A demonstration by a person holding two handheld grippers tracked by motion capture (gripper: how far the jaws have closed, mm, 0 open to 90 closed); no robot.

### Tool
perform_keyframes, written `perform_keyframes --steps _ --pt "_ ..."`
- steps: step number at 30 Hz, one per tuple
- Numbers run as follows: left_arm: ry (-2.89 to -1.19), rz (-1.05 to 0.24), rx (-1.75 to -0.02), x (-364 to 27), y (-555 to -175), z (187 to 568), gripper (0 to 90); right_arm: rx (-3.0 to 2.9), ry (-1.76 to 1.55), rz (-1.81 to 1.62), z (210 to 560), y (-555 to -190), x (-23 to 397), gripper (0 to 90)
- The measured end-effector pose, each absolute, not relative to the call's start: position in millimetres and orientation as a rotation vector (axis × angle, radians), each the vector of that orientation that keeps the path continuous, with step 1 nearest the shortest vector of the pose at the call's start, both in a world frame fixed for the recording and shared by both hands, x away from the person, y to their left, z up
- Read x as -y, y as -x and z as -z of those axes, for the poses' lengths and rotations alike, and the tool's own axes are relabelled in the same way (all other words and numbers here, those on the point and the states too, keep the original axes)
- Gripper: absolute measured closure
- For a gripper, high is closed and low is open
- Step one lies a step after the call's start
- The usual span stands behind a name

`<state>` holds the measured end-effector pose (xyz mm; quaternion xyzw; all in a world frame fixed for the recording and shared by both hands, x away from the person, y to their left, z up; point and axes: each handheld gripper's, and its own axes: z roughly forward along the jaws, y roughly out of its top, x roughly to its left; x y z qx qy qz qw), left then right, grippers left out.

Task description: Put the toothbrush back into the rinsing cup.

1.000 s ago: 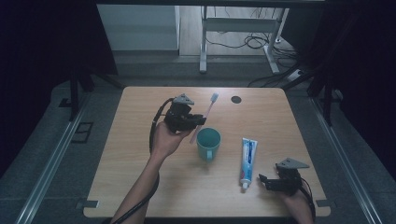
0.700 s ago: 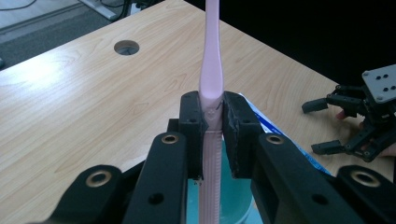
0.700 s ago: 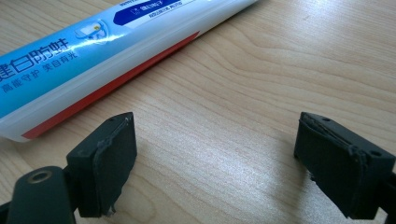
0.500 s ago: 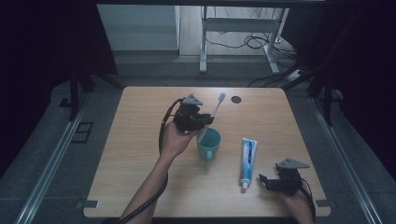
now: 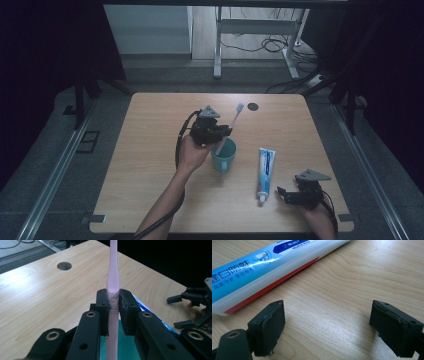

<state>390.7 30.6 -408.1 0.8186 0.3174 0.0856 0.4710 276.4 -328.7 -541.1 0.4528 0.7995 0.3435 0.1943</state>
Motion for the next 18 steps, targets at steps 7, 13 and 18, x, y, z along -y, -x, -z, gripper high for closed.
perform_keyframes --steps 7,13,18 --pt "-2.004 -0.219 -0.788 -29.9 -388.5 421.9 78.8 -2.242 -1.269 -0.964 541.1 -276.4 328.6 12.8" --pt "-2.010 -0.239 -0.795 -28.0 -385.3 433.7 78.8 -2.242 -1.267 -0.964 541.2 -276.5 328.7 12.8" --pt "-2.023 -0.250 -0.802 -25.2 -383.2 443.3 78.7 -2.242 -1.267 -0.964 541.2 -276.5 328.7 12.8"
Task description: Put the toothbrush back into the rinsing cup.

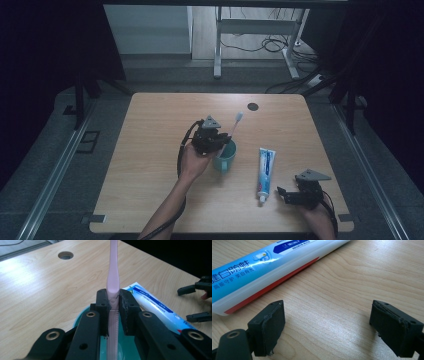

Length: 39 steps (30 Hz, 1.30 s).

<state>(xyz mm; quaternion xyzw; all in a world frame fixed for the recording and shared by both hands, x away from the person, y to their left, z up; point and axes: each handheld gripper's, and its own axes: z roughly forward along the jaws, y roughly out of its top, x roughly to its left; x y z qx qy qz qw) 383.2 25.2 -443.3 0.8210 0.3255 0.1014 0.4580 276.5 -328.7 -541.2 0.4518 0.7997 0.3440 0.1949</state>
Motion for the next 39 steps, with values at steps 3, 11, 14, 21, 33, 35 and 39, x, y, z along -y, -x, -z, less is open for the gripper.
perform_keyframes --steps 3,11,14,21,33,35,39 --pt "-2.036 -0.257 -0.803 -22.9 -382.0 449.1 78.6 -2.242 -1.266 -0.964 541.2 -276.5 328.7 12.8" --pt "-2.054 -0.266 -0.814 -19.0 -379.8 460.3 78.5 -2.242 -1.268 -0.964 541.1 -276.5 328.7 12.8" --pt "-2.062 -0.273 -0.809 -17.8 -379.2 462.0 78.4 -2.242 -1.268 -0.964 541.1 -276.4 328.6 12.8" --pt "-2.101 -0.292 -0.794 -12.6 -377.7 466.9 78.0 -2.242 -1.270 -0.964 541.1 -276.4 328.6 12.8" --pt "-2.146 -0.287 -0.800 -8.0 -377.9 473.3 77.5 -2.242 -1.271 -0.963 541.1 -276.3 328.6 12.8" --pt "-2.149 -0.284 -0.804 -7.9 -378.0 472.8 77.5 -2.242 -1.271 -0.964 541.1 -276.3 328.6 12.8" --pt "-2.148 -0.276 -0.807 -8.4 -378.7 471.8 76.1 -2.242 -1.271 -0.964 541.1 -276.3 328.6 12.8"
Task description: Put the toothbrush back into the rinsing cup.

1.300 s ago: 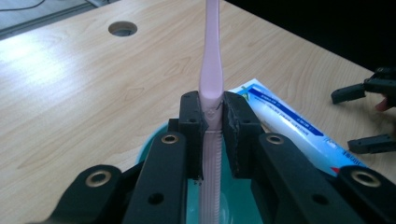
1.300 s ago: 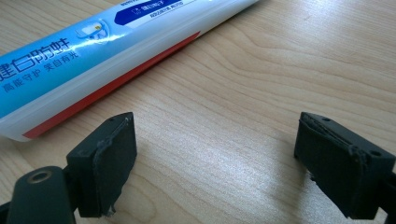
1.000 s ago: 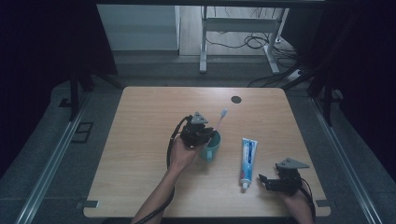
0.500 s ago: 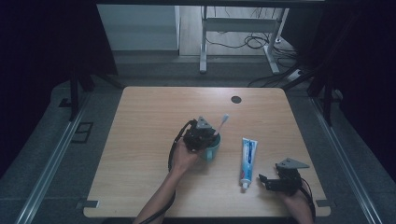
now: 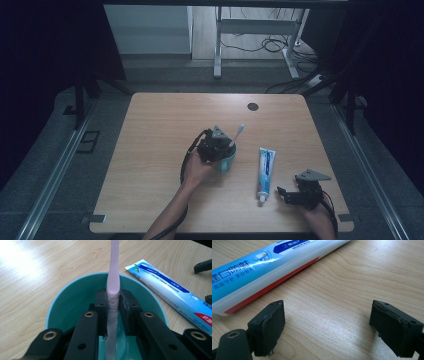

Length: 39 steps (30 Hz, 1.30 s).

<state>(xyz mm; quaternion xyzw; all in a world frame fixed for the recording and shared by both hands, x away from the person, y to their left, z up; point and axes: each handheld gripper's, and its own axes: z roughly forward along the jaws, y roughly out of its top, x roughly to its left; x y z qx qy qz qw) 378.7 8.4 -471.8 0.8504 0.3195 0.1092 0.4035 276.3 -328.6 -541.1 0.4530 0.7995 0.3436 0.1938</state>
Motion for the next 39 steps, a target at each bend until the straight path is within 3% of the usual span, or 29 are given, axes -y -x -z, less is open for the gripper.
perform_keyframes --steps 15,21,39 --pt "-2.105 -0.303 -0.804 -13.6 -371.4 456.4 55.6 -2.242 -1.267 -0.964 541.1 -276.5 328.7 12.8" --pt "-2.108 -0.308 -0.803 -17.6 -366.7 452.1 41.5 -2.242 -1.267 -0.964 541.2 -276.5 328.7 12.8" --pt "-2.104 -0.330 -0.838 -38.5 -358.2 437.1 14.5 -2.242 -1.267 -0.964 541.1 -276.5 328.7 12.8"
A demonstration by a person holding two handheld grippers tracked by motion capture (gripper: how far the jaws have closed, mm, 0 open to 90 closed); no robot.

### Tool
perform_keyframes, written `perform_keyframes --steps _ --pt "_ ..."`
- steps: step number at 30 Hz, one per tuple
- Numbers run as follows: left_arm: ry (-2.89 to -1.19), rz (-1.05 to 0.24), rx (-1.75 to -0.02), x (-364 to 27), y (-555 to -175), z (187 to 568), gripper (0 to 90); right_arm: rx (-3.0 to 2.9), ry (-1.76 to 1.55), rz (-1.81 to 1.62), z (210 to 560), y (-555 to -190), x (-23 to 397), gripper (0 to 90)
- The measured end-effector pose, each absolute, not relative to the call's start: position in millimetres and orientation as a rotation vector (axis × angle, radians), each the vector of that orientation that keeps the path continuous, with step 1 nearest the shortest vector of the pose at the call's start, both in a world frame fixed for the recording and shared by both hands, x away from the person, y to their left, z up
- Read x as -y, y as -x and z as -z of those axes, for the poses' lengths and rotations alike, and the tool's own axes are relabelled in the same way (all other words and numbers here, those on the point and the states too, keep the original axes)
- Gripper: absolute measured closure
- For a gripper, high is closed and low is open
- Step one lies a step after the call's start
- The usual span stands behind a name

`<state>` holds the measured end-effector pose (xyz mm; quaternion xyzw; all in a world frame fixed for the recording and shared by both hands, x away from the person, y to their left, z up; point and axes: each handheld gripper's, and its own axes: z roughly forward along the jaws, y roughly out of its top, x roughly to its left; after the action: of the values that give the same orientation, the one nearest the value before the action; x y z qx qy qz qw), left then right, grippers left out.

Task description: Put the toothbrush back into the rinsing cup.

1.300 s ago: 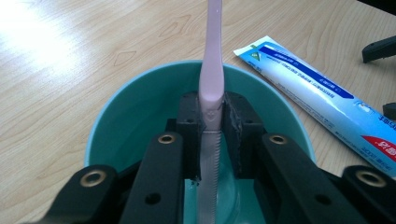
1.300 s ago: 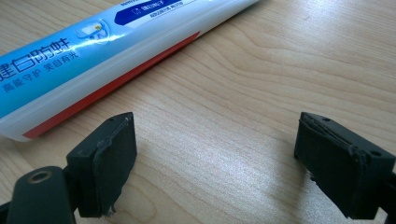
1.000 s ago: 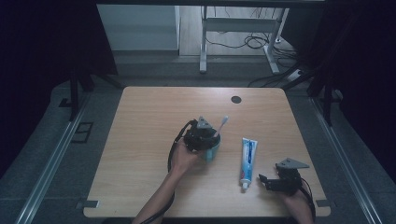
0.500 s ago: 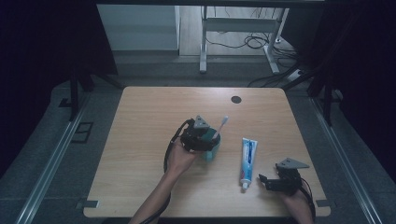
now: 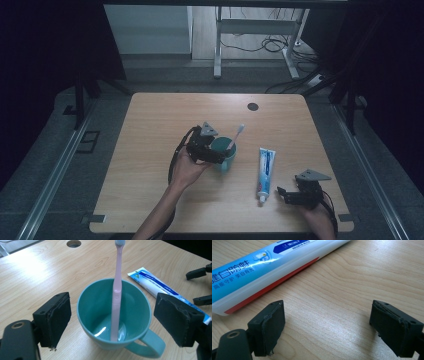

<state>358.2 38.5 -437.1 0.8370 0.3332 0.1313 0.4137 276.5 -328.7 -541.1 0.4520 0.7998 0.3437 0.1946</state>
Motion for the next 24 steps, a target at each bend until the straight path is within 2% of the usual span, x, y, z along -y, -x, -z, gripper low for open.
perform_keyframes --steps 24 --pt "-2.124 -0.370 -0.849 -70.9 -334.5 437.7 0.0 -2.242 -1.272 -0.964 541.1 -276.3 328.4 12.8"
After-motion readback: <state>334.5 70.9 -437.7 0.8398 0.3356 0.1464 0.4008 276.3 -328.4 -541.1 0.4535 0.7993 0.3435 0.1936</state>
